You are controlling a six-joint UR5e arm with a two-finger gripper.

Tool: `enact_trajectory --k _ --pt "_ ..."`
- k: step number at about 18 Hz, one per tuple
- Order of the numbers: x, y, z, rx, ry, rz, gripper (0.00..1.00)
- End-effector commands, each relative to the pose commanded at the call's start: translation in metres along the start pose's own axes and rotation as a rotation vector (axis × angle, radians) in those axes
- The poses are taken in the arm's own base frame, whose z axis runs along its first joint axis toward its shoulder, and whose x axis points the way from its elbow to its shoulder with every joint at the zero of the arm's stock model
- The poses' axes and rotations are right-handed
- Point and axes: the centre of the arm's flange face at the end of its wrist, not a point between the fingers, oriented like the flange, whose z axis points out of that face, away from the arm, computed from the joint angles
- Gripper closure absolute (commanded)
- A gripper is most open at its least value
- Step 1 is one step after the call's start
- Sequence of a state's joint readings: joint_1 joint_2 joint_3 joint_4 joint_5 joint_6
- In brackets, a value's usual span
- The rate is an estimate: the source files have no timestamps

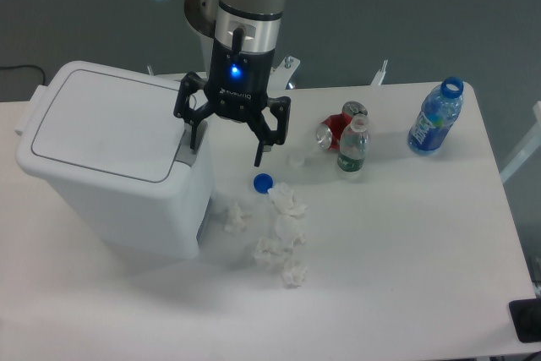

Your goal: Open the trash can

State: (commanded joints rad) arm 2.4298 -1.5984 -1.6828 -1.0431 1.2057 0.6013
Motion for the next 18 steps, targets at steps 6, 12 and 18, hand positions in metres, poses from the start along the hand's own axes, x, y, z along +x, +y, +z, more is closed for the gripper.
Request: enact_trajectory --k 6,12,18 --pt "-0.001 0.0 0.002 -0.002 0.002 0.0 0.0" --pt "-0.007 -0.003 -0.006 0.015 -0.005 -0.008 0.0" --pt "-0.021 -0.013 -0.03 0.06 -0.036 -0.01 0.0"
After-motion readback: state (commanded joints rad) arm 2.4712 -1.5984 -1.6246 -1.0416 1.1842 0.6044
